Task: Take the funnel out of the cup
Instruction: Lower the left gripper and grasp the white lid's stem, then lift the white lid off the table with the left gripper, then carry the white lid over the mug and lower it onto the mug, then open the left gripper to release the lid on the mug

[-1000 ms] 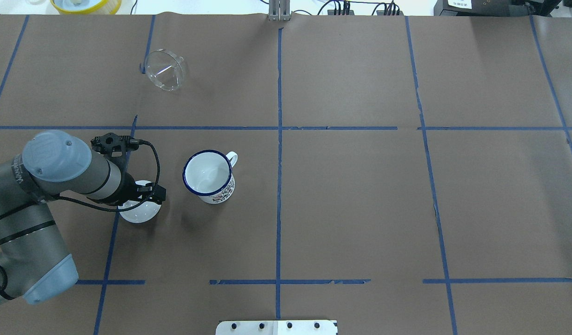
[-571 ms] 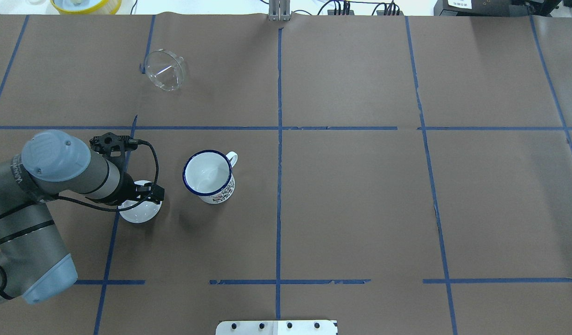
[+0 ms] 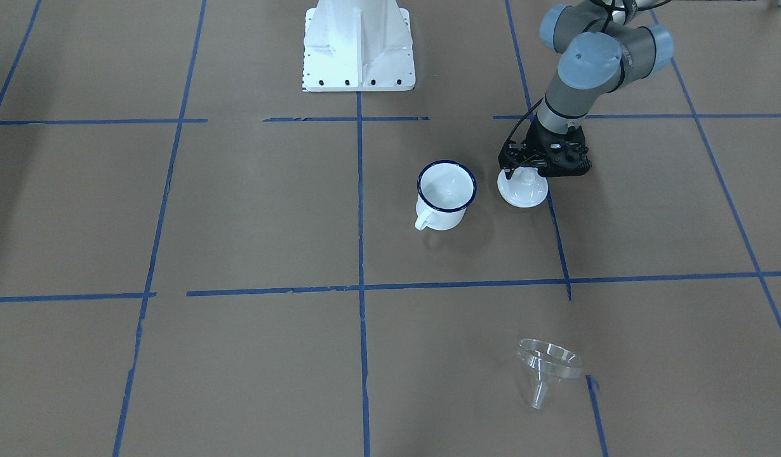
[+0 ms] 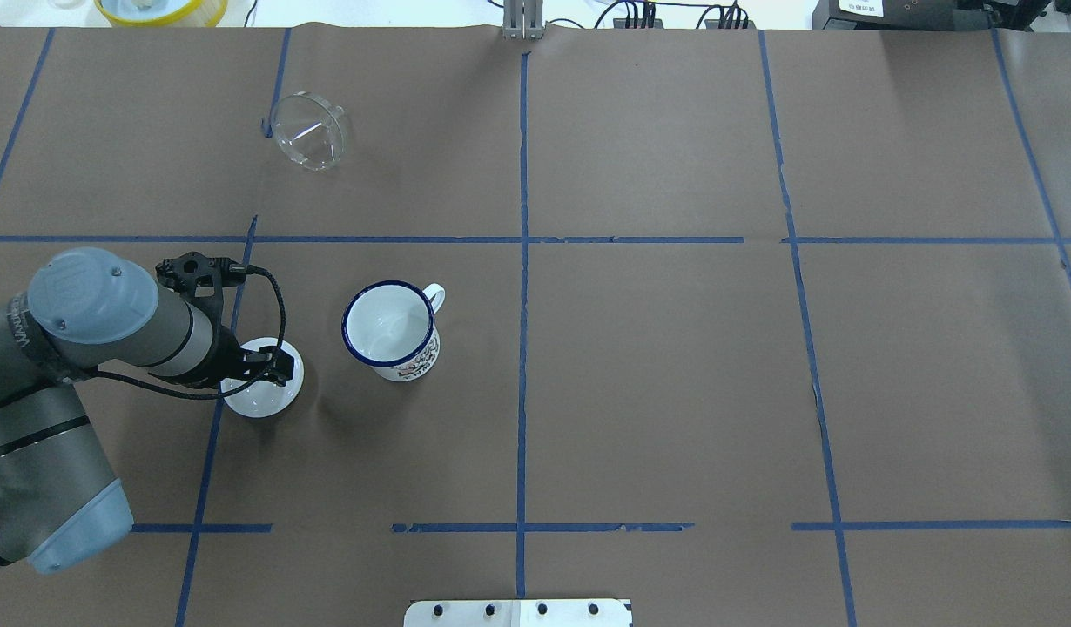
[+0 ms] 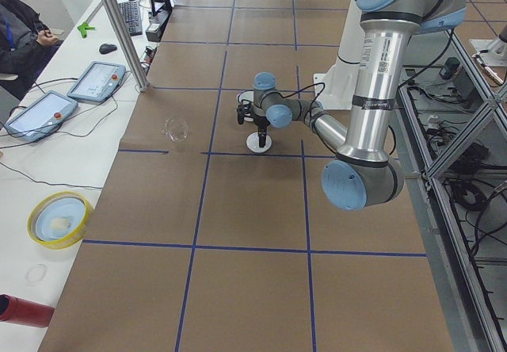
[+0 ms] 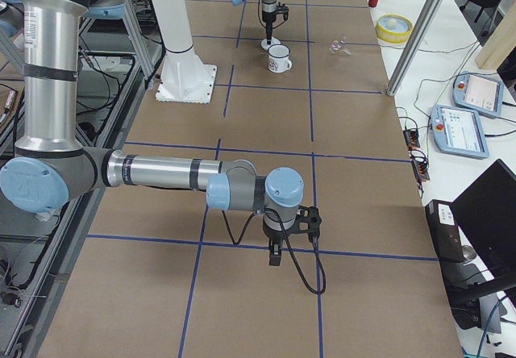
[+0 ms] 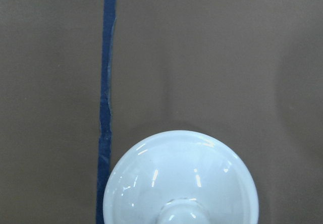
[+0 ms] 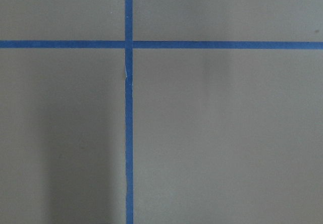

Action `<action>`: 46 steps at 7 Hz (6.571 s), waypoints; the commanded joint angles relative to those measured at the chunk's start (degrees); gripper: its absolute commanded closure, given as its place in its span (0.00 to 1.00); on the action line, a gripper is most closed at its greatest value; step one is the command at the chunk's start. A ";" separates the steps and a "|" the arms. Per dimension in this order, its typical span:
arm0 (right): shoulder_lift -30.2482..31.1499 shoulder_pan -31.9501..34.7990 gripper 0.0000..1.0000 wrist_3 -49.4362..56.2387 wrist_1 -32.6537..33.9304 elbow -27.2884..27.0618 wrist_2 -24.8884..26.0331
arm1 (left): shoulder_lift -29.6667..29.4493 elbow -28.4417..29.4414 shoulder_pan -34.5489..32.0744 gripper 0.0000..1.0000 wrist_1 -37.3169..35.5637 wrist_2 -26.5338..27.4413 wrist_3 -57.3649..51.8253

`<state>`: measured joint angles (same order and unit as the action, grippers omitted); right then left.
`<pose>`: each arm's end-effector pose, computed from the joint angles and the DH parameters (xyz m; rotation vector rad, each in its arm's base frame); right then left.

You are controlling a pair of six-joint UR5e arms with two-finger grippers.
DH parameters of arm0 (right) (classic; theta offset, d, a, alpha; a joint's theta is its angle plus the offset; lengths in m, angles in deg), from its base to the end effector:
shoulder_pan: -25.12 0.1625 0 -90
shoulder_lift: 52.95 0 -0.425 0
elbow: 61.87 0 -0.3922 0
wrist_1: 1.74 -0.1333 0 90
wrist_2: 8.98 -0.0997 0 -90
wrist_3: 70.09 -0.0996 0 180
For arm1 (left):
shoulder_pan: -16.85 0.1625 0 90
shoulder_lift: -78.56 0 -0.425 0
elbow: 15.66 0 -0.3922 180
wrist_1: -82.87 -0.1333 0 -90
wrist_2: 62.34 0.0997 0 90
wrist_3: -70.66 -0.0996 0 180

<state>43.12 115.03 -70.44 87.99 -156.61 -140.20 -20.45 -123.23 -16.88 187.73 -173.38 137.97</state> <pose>0.0670 -0.4456 0.6710 -0.0205 -0.7193 0.0110 0.4062 -0.3885 0.4105 0.0286 0.7954 -0.0496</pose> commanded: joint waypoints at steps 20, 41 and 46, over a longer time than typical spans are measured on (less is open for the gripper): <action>0.00 0.00 0.00 0.00 0.00 0.00 0.00 | -1.19 0.17 -1.86 0.28 -0.26 -0.05 0.63; 0.00 0.00 0.00 0.00 0.00 0.00 0.00 | -28.26 3.77 -5.73 1.00 -27.42 -8.23 3.36; 0.00 0.00 0.00 0.00 0.00 0.00 0.00 | -28.26 3.77 -5.38 1.00 -27.42 -8.23 4.50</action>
<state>43.12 115.03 -70.44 87.99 -156.61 -140.20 -48.71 -119.49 -22.22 160.31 -181.61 142.36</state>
